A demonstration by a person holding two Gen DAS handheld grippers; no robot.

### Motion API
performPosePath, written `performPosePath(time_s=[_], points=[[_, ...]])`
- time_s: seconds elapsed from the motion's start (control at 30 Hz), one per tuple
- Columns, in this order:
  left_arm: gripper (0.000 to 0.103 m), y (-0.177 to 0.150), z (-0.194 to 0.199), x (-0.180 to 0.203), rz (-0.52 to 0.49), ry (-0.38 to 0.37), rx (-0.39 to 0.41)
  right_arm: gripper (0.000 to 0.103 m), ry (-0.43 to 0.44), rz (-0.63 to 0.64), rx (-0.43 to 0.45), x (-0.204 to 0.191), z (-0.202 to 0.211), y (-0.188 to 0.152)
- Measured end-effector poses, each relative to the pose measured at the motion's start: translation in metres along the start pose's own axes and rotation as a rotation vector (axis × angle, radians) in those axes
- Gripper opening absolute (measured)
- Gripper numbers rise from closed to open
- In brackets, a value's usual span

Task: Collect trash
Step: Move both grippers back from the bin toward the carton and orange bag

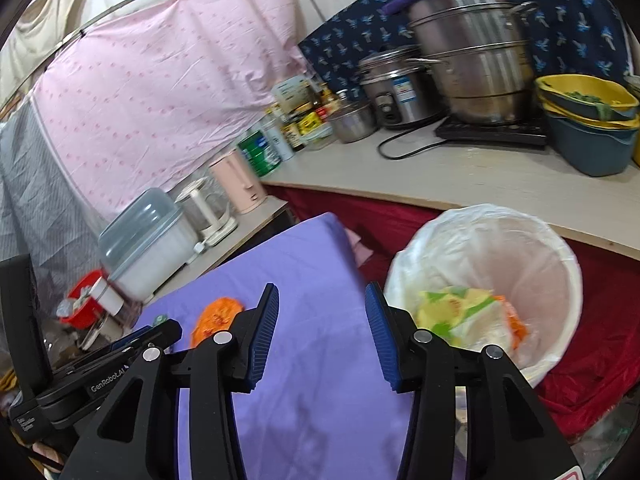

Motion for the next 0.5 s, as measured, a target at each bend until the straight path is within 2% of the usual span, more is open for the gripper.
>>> performPosePath(time_s=[0.33, 0.4, 0.5], points=[[0.05, -0.035, 0.02, -0.099, 0.113, 0.162, -0.029, 0.044, 0.081, 0.092, -0.107, -0.08, -0.036, -0.045], [0.056, -0.042, 0.022, -0.119, 0.139, 0.189, -0.037, 0.045, 0.091, 0.103, -0.123, -0.092, -0.042, -0.053], [0.061, -0.052, 0.025, -0.145, 0.172, 0.225, -0.046, 0.05, 0.102, 0.122, -0.148, -0.111, -0.053, -0.066]])
Point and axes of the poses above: each gripper's, at about its wrist camera, not at the fingertips, and z roughly against the way its jaws point, x to its right, y to its top, the point moved 1 cm from there along -z, roughly the way its jaws point, and after that the axes turned 12 degrees about -z, right-handed, at the moved point
